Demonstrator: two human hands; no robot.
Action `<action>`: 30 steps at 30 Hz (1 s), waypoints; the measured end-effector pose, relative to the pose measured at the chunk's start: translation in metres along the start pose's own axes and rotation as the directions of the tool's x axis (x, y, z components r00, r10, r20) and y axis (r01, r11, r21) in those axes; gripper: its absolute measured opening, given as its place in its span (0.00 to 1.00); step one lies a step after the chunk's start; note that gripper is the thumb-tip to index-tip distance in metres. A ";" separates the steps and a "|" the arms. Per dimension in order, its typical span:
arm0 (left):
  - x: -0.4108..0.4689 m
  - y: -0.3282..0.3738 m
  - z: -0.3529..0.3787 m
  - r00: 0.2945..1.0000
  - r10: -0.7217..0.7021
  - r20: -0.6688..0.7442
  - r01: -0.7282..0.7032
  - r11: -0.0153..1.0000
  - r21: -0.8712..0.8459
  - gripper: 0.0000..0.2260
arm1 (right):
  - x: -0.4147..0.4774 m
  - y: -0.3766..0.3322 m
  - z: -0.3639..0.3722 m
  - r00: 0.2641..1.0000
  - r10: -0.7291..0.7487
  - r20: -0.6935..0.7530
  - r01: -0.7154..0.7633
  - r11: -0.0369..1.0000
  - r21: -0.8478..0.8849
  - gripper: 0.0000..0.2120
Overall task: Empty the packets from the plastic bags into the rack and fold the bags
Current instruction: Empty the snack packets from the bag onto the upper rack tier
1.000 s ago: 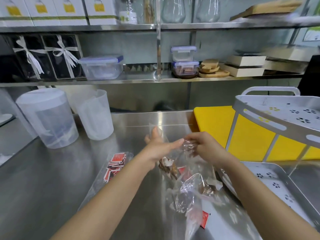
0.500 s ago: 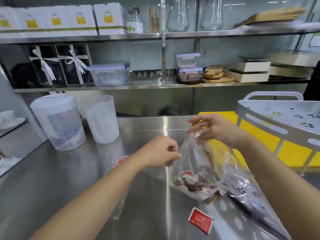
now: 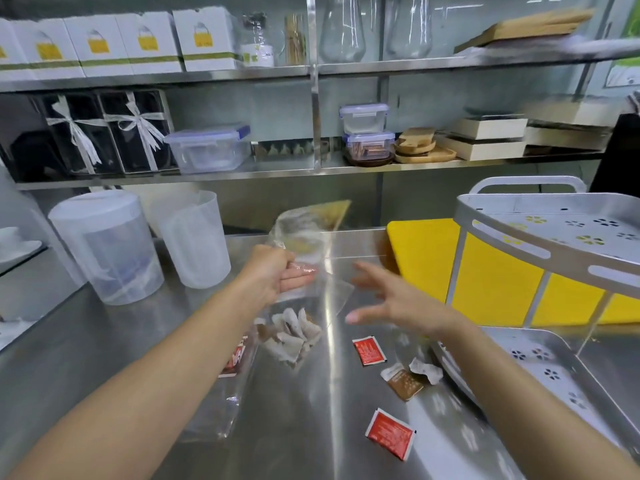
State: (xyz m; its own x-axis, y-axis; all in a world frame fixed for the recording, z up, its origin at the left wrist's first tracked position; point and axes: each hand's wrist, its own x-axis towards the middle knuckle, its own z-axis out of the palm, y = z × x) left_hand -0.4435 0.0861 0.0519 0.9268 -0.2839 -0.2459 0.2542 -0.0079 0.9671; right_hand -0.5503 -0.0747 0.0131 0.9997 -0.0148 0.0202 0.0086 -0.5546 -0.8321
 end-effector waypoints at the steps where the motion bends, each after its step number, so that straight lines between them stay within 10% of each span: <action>1: -0.002 0.002 0.002 1.000 -0.009 0.006 0.009 0.999 -0.042 0.11 | 0.003 0.005 0.011 0.998 0.027 0.057 -0.029 0.999 0.025 0.43; 6: -0.015 0.007 0.010 0.995 -0.041 0.091 0.054 0.988 -0.146 0.10 | 0.030 0.022 0.036 0.946 0.021 -0.323 0.083 0.949 0.304 0.04; 10: -0.010 0.001 0.005 0.957 0.277 -0.088 -0.254 0.943 0.213 0.12 | 0.041 0.023 0.026 0.882 0.086 -0.462 0.129 0.901 0.414 0.15; 14: -0.013 0.002 -0.005 0.569 0.794 0.214 -0.635 0.259 0.727 0.30 | 0.040 0.027 0.018 0.882 0.088 -0.463 0.173 0.852 0.493 0.12; 17: -0.012 0.004 0.005 0.610 0.579 0.541 -0.606 -0.100 0.789 0.40 | 0.037 0.028 0.015 0.908 -0.001 -0.420 0.229 0.840 0.493 0.13; 21: -0.003 0.012 0.018 0.684 0.439 0.582 -0.638 -0.027 0.770 0.13 | 0.032 0.024 0.012 0.911 -0.066 -0.407 0.260 0.859 0.441 0.11; 25: -0.007 0.028 0.024 0.633 0.478 0.609 -0.627 -0.143 0.765 0.12 | 0.020 0.019 0.004 0.858 -0.075 -0.509 0.282 0.897 0.342 0.06; 30: -0.012 0.038 0.023 0.331 0.669 0.666 -0.762 -0.228 0.607 0.11 | 0.014 0.011 -0.007 0.727 -0.140 -0.672 0.389 0.890 0.236 0.08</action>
State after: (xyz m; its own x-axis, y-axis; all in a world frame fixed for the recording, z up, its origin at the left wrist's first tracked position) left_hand -0.4514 0.0671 0.0933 0.2922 -0.7377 0.6087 -0.9315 -0.3636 0.0064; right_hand -0.5361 -0.0862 0.0083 0.7100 -0.4922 0.5036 0.4025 -0.3032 -0.8638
